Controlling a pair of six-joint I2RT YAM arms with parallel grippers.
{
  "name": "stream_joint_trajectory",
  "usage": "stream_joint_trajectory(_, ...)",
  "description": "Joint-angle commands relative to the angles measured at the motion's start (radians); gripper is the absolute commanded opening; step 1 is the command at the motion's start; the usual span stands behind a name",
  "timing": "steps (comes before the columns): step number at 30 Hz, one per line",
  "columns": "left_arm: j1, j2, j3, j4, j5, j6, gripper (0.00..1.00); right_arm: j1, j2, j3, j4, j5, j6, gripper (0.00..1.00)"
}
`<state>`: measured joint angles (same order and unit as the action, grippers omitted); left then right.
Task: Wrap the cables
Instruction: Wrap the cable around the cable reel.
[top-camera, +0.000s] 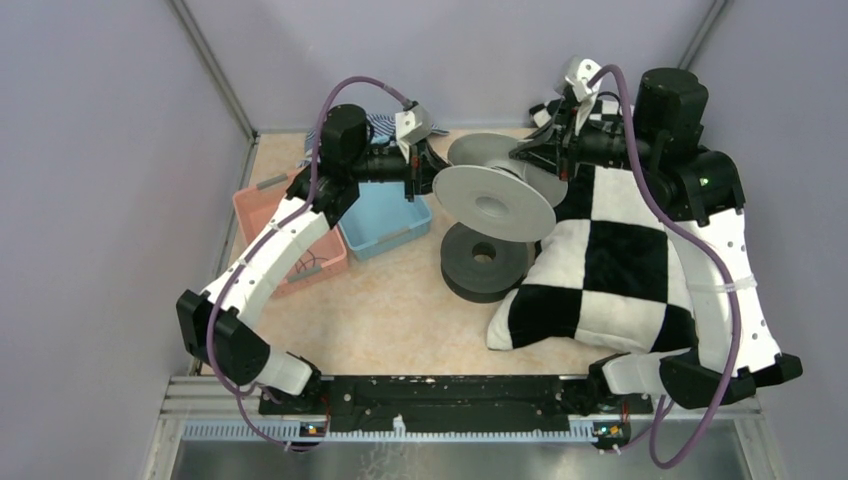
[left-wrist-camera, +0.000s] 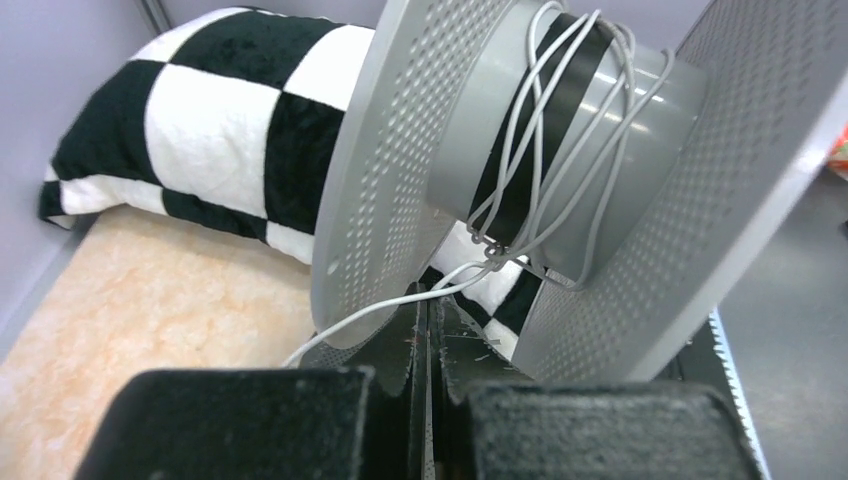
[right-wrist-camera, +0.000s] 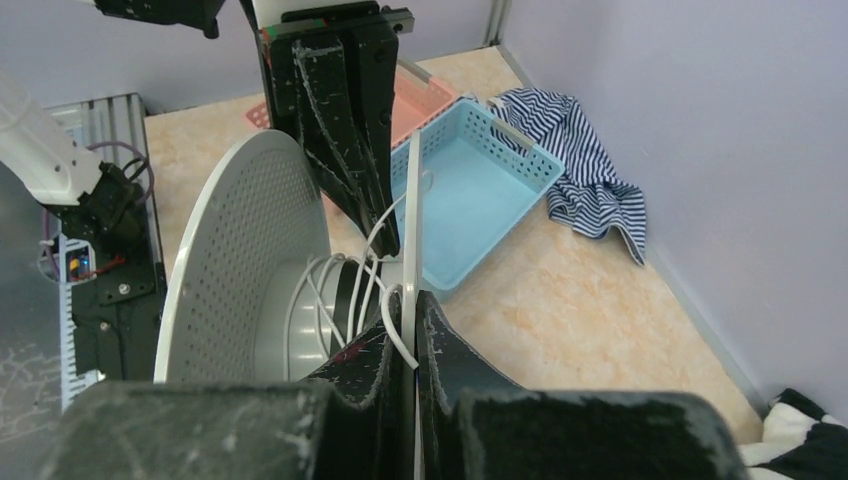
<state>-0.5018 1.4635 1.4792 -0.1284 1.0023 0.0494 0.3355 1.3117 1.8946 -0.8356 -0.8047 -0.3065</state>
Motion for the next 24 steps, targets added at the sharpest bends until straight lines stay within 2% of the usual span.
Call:
stream_joint_trajectory(1,0.001,-0.075,0.006,0.075,-0.039,0.090,0.00,0.004,-0.026,0.050,0.015,0.018,-0.089,0.00)
stream_joint_trajectory(8,0.000,-0.101,-0.089,0.303,0.030,0.072,0.00,0.046,-0.022,0.031,0.001,0.066,-0.147,0.00)
stream_joint_trajectory(12,-0.001,-0.115,-0.146,0.398,-0.009,0.069,0.00,0.071,-0.034,-0.010,0.032,0.108,-0.150,0.00)
stream_joint_trajectory(15,-0.003,-0.118,-0.166,0.412,-0.003,0.095,0.00,0.073,-0.055,-0.055,0.060,0.075,-0.168,0.00)
stream_joint_trajectory(22,-0.003,-0.128,-0.168,0.368,0.107,0.165,0.00,0.072,-0.100,-0.153,0.126,-0.011,-0.213,0.00)
stream_joint_trajectory(24,-0.002,-0.144,-0.177,0.343,0.073,0.172,0.03,0.072,-0.129,-0.206,0.187,-0.010,-0.212,0.00)
